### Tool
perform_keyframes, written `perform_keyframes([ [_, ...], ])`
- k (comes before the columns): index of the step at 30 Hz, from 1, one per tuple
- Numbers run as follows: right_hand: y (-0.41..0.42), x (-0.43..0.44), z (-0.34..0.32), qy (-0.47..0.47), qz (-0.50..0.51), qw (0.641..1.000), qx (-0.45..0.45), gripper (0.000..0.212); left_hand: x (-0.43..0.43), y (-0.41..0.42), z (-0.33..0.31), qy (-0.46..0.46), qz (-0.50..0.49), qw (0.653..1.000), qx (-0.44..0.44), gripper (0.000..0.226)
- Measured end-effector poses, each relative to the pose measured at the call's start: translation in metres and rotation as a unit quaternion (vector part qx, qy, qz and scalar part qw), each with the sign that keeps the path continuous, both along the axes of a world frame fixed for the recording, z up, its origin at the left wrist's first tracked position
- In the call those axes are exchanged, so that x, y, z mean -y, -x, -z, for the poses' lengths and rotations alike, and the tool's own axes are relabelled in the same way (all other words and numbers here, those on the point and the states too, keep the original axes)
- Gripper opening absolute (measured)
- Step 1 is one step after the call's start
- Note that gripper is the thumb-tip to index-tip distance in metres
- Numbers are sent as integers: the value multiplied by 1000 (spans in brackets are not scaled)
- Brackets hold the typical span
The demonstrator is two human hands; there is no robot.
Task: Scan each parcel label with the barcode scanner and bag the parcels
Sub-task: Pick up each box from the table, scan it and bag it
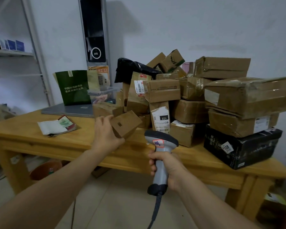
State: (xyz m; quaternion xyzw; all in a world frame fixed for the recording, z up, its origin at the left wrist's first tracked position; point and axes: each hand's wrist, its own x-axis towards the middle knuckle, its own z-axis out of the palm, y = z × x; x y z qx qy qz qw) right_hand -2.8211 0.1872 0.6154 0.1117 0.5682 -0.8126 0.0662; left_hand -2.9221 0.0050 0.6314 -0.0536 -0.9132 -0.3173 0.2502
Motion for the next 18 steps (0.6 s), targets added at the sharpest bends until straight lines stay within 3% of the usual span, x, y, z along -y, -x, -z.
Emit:
perform_keyframes([
  [5, -8, 2, 3, -5, 18, 1000, 9, 8, 0, -25, 25, 247, 89, 961, -83, 98],
  [7, -11, 3, 5, -5, 23, 1000, 13, 9, 1, -29, 37, 291, 121, 945, -88, 95],
  [10, -14, 3, 5, -11, 28, 999, 13, 9, -3, -34, 44, 219, 108, 969, -41, 100],
  [13, -16, 3, 4, -11, 31, 999, 12, 9, -15, -33, 35, 49, -3, 997, 59, 116],
  [18, -17, 3, 2, -13, 30, 999, 13, 9, -13, -11, 32, -108, -44, 979, 165, 138],
])
